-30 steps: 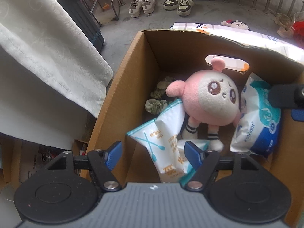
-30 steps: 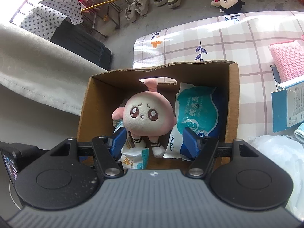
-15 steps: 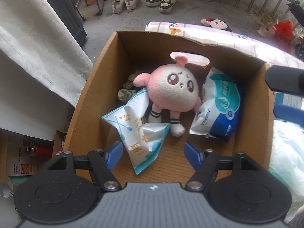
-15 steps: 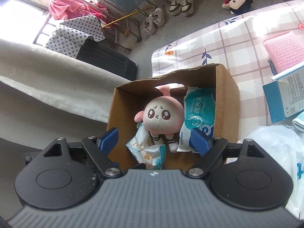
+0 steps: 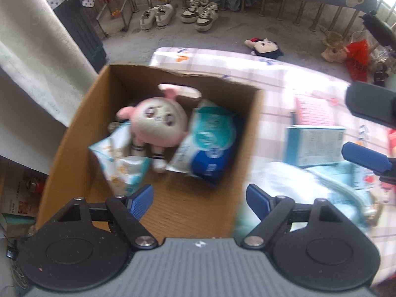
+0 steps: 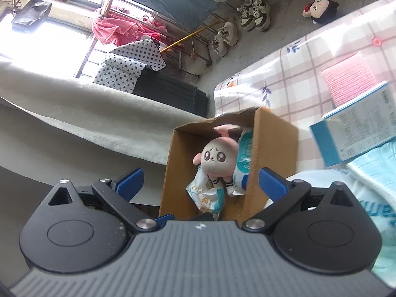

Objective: Organize soft objects
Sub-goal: 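Move both tools from the box back to the items on the table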

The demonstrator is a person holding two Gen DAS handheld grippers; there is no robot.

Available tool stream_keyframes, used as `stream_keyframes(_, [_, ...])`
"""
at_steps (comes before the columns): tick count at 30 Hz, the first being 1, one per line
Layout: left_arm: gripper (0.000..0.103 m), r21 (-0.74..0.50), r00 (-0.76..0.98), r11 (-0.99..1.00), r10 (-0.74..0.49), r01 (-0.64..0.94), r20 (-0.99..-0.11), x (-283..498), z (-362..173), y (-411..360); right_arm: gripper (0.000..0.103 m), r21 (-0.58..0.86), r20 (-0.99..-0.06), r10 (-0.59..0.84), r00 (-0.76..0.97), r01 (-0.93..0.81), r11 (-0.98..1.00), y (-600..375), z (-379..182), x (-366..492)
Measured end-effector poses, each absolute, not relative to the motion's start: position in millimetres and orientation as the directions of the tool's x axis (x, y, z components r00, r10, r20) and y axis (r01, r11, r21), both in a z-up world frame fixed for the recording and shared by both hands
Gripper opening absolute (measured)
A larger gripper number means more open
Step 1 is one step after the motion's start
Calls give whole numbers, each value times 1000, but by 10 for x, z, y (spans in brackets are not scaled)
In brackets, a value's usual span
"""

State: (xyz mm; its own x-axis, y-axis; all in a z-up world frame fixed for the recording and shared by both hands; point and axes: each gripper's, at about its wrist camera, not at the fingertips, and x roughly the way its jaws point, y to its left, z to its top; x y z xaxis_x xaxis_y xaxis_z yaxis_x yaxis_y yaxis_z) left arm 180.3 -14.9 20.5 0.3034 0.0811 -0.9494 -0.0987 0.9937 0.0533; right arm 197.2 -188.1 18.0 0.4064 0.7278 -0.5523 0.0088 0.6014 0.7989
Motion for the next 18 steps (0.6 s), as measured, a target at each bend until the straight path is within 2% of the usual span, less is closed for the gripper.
stream_keyframes(4, [89, 2, 331, 995, 34, -97, -943, 1820, 317, -737, 101, 762, -586, 678, 444, 18, 647, -2756, 348, 1907])
stream_keyframes(9, [95, -57, 363, 997, -32, -57, -931, 1921, 361, -1420, 102, 652, -695, 555, 457, 74, 755, -3776, 361, 1858])
stream_keyframes(13, [96, -79, 351, 997, -80, 18, -933, 2039, 256, -1938, 102, 584, -770, 482, 419, 158, 796, -4428, 78, 1837])
stream_keyframes(18, [92, -78, 319, 988, -118, 135, -940, 2161, -49, -2489, 102, 652, -754, 561, 342, 288, 701, -4855, -481, 2023])
